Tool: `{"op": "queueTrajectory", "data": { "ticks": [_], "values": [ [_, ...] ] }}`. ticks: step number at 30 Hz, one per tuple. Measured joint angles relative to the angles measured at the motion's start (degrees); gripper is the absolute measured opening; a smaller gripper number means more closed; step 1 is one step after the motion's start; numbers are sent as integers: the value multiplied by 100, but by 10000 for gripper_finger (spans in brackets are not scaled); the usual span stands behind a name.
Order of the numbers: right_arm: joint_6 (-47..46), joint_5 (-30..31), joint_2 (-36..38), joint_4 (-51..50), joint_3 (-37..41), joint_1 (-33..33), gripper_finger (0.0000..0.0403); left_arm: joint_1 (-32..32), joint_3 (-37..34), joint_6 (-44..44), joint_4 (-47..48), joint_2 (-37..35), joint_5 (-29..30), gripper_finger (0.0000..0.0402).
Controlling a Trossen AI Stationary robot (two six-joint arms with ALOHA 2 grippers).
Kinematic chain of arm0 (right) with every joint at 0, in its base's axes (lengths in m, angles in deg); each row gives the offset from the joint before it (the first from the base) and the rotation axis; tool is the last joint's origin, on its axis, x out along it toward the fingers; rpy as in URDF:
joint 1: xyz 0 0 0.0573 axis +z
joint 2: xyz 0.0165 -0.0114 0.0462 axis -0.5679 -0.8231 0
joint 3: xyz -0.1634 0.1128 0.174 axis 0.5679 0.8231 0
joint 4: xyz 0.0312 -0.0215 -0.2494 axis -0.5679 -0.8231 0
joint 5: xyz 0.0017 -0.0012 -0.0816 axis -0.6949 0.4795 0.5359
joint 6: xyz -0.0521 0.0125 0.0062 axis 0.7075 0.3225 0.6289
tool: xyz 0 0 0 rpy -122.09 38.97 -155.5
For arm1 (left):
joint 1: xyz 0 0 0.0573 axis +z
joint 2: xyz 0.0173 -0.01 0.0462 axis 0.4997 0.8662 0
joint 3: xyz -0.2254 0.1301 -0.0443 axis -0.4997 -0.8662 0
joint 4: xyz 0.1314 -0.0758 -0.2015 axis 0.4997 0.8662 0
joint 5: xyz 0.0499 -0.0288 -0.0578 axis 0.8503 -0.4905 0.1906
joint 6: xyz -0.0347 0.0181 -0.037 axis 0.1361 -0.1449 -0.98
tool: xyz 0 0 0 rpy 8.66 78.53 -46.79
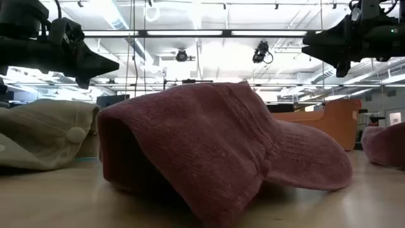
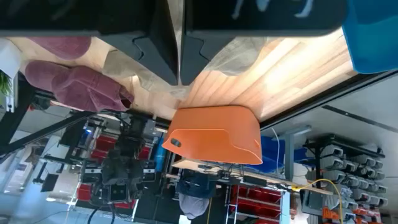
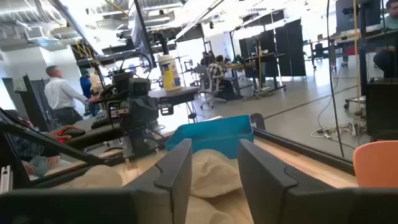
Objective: Pick & Place hat
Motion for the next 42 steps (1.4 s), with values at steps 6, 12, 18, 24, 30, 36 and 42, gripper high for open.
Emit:
{"op": "queueTrajectory", "data": {
  "ticks": [6, 12, 18, 24, 30, 36, 42],
  "values": [
    [0, 0, 0, 0, 0, 0, 135, 1, -1, -1, 0, -1, 0, 21],
    [-48, -63, -2, -4, 0, 0, 135, 2, -2, 0, 0, 0, 0, 21],
    [-126, -144, -2, -9, -1, 0, 135, 0, 0, -2, 0, -2, 0, 21],
    [-305, -138, -2, -223, -9, 0, 135, 1, -1, -1, 0, -1, 0, 21],
    [-332, -136, -4, -823, -9, 0, 135, 1, -1, -2, 0, -2, -2, 21],
    [-947, -136, -4, -870, -9, -2, 135, 1, -2, -1, 0, 0, -2, 21],
    [-1839, -133, -2, -670, -9, -11, 135, 2, -2, -2, 0, 0, -2, 21]
  ]
}}
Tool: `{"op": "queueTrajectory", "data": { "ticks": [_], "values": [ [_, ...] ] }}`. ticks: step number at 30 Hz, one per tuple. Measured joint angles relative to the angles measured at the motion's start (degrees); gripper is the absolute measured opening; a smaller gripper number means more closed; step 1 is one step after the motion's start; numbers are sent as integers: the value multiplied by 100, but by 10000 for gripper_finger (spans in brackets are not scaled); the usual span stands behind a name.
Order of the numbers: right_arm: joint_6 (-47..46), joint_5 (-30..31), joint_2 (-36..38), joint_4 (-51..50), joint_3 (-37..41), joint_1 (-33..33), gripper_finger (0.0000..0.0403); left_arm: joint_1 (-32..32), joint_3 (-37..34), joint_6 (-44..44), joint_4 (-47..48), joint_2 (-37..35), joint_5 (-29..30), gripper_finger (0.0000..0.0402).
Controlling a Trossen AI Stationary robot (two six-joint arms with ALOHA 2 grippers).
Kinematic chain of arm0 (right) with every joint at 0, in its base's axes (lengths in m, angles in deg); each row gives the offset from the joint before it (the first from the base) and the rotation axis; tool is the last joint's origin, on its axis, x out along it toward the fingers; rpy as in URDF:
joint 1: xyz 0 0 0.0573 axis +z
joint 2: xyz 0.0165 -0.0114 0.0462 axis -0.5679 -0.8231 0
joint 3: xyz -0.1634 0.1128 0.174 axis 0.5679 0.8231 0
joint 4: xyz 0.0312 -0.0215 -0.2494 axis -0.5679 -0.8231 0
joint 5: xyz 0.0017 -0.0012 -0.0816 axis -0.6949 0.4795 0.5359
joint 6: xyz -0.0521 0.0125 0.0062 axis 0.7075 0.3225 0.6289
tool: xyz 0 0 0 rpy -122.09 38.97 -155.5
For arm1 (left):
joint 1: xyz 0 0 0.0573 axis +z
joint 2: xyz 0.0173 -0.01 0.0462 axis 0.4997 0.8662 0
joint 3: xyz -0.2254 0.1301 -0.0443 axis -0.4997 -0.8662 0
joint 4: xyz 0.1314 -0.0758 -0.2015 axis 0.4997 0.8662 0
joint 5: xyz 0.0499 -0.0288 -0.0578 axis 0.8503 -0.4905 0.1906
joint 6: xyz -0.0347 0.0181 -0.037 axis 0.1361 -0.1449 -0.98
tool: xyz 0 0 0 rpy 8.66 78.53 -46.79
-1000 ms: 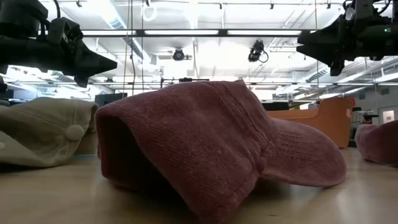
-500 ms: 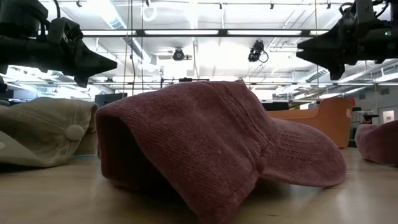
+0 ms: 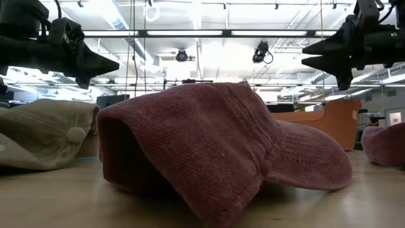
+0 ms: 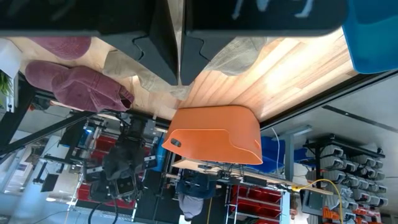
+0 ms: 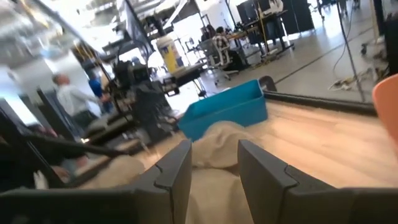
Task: Pick & Place hat
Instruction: Put the bottom brown cap into the blue bin
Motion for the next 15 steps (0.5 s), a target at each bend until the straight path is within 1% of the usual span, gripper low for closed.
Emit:
{"op": "queueTrajectory", "data": {
  "ticks": [4, 9, 13, 15],
  "values": [
    [-671, 32, 0, 10, 0, -4, 135, -1, 1, 1, 0, -1, 0, 21],
    [-725, 46, -2, 82, 0, -4, 135, -2, 0, -4, -52, -2, 0, 21],
    [-886, 45, -2, 701, 0, -34, 135, -2, 2, -202, -222, -2, -1, 21],
    [-814, 47, -2, 1146, 0, -76, 135, -8, 2, -643, -528, 0, -2, 21]
  ]
}}
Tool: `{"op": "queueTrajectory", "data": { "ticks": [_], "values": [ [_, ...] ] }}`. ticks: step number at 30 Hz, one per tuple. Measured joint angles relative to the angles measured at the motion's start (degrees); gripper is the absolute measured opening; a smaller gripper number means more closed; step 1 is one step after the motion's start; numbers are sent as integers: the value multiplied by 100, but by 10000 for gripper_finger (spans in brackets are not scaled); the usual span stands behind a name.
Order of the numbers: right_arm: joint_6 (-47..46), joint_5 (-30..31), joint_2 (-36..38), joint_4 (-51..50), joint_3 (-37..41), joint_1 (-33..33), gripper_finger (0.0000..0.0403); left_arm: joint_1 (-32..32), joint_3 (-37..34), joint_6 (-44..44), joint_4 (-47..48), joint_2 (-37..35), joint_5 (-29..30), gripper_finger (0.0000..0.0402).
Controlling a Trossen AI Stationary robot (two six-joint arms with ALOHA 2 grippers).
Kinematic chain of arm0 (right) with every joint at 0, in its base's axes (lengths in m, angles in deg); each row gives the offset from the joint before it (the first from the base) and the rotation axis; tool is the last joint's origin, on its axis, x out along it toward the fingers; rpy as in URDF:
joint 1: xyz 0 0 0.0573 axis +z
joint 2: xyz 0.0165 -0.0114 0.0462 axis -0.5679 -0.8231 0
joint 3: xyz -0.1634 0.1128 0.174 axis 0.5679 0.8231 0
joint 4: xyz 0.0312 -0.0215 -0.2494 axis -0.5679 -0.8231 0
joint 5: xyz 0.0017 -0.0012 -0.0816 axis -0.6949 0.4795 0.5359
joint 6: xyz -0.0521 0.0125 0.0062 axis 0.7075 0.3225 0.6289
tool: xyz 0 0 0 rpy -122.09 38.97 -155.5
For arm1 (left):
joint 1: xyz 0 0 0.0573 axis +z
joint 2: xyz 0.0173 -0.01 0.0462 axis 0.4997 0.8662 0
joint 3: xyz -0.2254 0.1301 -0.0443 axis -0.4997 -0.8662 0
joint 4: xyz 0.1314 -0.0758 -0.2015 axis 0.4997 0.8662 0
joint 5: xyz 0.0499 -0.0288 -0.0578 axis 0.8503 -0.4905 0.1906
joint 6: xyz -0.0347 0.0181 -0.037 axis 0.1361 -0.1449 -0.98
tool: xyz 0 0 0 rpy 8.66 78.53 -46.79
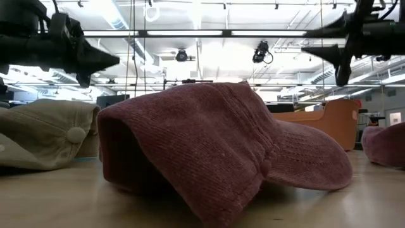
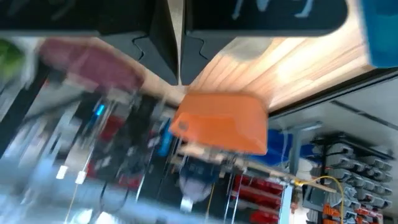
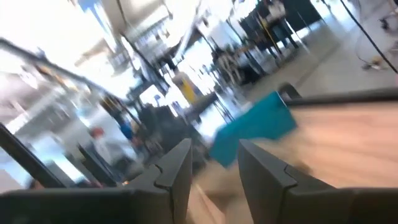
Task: Pick & Place hat
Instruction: Put the bottom brown cap into the blue bin
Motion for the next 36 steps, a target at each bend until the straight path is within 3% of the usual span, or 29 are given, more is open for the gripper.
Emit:
{"op": "queueTrajectory", "data": {
  "ticks": [4, 7, 11, 15, 20, 25, 31, 36],
  "values": [
    [341, -3, 4, 808, -7, -106, 135, 2, 0, -524, -109, 0, 75, 21],
    [629, -28, 0, 775, -240, -159, 135, 2, 0, -825, -124, 0, 70, 21],
    [1014, -114, 2, 225, -793, -220, 135, 2, 157, -1399, -158, 1, -437, 21],
    [1208, -277, 0, -807, -1491, -236, 135, -4, 857, -1420, 8, 132, -1149, 21],
    [1311, -369, 0, -2462, -2333, -235, 135, -4, 2451, -1155, 2179, 553, -1229, 30],
    [1309, -368, 0, -3877, -2981, -236, 135, -5, 3949, -1238, 4084, 1338, -1230, 70],
    [1329, -368, 4, -4159, -3225, -236, 135, -123, 5273, -1997, 5230, 2300, -1227, 118],
    [1353, -461, 2, -4204, -3226, -236, 135, -645, 6177, -2371, 6136, 3311, -1231, 128]
  ]
}}
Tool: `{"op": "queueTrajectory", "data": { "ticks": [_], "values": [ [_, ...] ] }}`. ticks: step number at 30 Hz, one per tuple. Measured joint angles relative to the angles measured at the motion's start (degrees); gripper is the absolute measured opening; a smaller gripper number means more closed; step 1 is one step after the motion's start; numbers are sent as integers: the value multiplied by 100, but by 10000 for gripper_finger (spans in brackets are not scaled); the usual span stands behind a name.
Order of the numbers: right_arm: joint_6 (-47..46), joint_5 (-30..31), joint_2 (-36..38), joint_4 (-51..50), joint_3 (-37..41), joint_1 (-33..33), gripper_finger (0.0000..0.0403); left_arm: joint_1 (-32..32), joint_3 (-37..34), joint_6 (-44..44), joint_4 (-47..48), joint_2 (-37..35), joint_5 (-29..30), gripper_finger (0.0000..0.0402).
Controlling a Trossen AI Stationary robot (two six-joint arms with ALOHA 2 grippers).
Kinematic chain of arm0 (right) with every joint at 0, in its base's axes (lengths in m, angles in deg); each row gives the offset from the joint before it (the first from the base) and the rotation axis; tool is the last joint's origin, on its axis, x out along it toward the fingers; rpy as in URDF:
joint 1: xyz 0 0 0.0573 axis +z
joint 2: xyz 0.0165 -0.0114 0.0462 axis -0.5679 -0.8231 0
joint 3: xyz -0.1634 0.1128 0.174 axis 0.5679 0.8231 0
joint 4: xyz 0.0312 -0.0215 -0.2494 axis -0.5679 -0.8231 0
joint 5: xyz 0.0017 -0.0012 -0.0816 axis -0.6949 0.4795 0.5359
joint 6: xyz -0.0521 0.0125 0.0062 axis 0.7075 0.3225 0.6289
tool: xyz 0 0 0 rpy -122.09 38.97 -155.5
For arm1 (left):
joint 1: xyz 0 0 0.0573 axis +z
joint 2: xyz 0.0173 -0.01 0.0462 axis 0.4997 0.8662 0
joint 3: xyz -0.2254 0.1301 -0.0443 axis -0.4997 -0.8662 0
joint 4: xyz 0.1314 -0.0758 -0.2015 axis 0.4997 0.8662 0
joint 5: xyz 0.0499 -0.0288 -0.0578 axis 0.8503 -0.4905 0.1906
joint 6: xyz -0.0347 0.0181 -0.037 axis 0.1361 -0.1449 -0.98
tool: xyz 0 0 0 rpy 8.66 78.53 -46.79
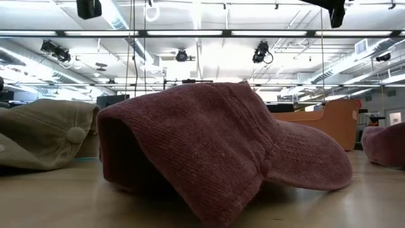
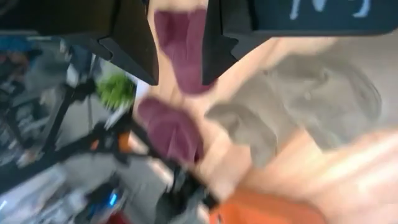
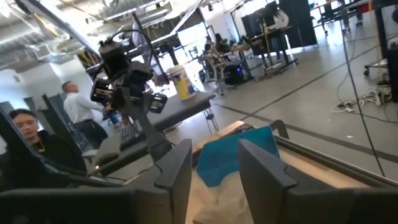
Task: Pick & Place hat
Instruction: Put the bottom brown cap into the blue bin
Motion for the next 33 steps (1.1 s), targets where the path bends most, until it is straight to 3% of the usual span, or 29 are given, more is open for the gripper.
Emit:
{"op": "queueTrajectory", "data": {
  "ticks": [9, 13, 19, 23, 29, 33],
  "values": [
    [-131, -341, -66, -16, 0, 0, 135, -1353, 1398, -789, 1500, 1679, 64, 129],
    [-202, -341, -162, -16, 0, 0, 135, -1955, 1436, -2153, 1742, 2176, 211, 129],
    [-161, -339, -307, -9, 0, 0, 135, -2758, 1433, -3218, 2622, 3002, 363, 129],
    [-200, -337, -464, -6, 0, 0, 135, -2966, 1429, -3487, 3151, 3434, 411, 129],
    [-214, -341, -664, -10, 0, 2, 135, -3037, 1429, -3530, 3076, 3833, 344, 131],
    [-201, -354, -783, -18, 0, 2, 135, -3033, 1429, -3441, 3040, 3972, 295, 160]
  ]
}}
